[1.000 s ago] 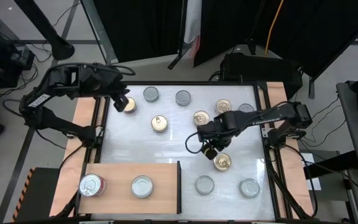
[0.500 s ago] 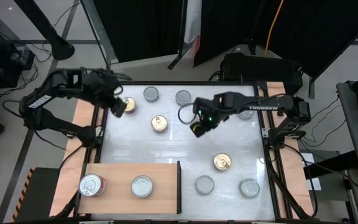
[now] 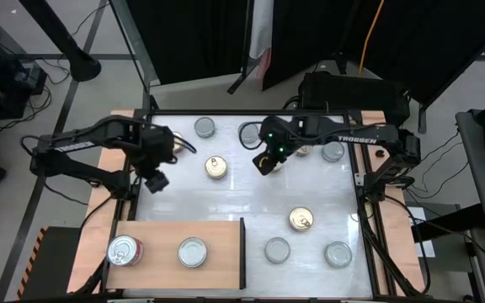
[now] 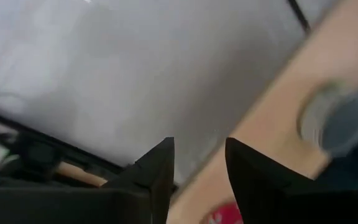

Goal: Stack canned seafood by type on shelf
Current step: Put the blue pink tuna can on the shelf

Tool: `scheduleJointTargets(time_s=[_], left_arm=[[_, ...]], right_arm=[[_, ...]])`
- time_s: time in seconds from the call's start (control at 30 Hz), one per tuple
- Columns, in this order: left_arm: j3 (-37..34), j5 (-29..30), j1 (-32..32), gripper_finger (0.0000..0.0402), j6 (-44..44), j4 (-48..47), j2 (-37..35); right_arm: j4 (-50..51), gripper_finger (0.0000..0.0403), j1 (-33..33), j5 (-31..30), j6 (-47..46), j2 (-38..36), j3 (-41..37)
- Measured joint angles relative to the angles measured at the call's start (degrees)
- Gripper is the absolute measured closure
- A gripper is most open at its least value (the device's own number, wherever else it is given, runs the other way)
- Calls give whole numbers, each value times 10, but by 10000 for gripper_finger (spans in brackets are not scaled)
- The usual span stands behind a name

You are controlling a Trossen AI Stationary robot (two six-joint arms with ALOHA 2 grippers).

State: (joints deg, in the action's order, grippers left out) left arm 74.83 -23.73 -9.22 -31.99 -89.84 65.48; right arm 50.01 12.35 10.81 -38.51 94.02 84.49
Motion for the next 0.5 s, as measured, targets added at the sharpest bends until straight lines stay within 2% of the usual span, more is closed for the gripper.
scheduleJointTargets(time_s=[0.2,0.33,0.5], left_arm=[[-38,-38,-1,256,108,9,12],[-50,-37,-1,256,129,20,24],[-50,-11,-2,256,128,76,43]], right_arm=[[17,274,21,1,52,0,0],[30,258,37,3,83,-1,0],[61,245,65,40,122,-1,0]])
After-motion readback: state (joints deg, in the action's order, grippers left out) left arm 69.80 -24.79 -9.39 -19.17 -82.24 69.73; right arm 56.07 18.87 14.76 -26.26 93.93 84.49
